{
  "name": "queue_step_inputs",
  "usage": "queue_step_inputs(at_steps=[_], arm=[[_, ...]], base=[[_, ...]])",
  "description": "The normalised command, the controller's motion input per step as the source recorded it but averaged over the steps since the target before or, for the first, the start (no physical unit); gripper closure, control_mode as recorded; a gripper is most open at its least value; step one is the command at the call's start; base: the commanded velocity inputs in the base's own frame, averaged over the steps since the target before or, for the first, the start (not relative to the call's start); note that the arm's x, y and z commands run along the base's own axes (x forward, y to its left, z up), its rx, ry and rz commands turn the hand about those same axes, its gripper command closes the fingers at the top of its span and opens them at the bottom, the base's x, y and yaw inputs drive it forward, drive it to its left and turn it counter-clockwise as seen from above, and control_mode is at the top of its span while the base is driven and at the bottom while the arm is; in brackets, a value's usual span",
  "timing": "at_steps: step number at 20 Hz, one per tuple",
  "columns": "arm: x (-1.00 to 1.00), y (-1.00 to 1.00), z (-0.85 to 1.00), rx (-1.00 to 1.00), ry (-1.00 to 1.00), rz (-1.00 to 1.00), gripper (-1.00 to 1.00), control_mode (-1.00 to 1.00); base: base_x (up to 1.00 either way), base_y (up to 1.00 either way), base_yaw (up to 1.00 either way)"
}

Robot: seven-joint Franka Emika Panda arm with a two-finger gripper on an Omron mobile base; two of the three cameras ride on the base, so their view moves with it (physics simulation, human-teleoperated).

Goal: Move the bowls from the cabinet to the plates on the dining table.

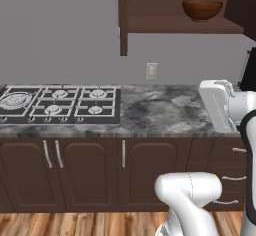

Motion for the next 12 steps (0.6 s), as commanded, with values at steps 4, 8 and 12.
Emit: queue_step_inputs(at_steps=[4, 8, 12], arm=[[0.00, 0.00, 0.00, 0.00, 0.00, 0.00, -1.00, 1.00], [0.00, 0.00, 0.00, 0.00, 0.00, 0.00, -1.00, 1.00], [0.00, 0.00, 0.00, 0.00, 0.00, 0.00, -1.00, 1.00]], base=[[0.58, -0.32, 0.00], [0.56, -0.33, 0.00], [0.56, -0.33, 0.00]])
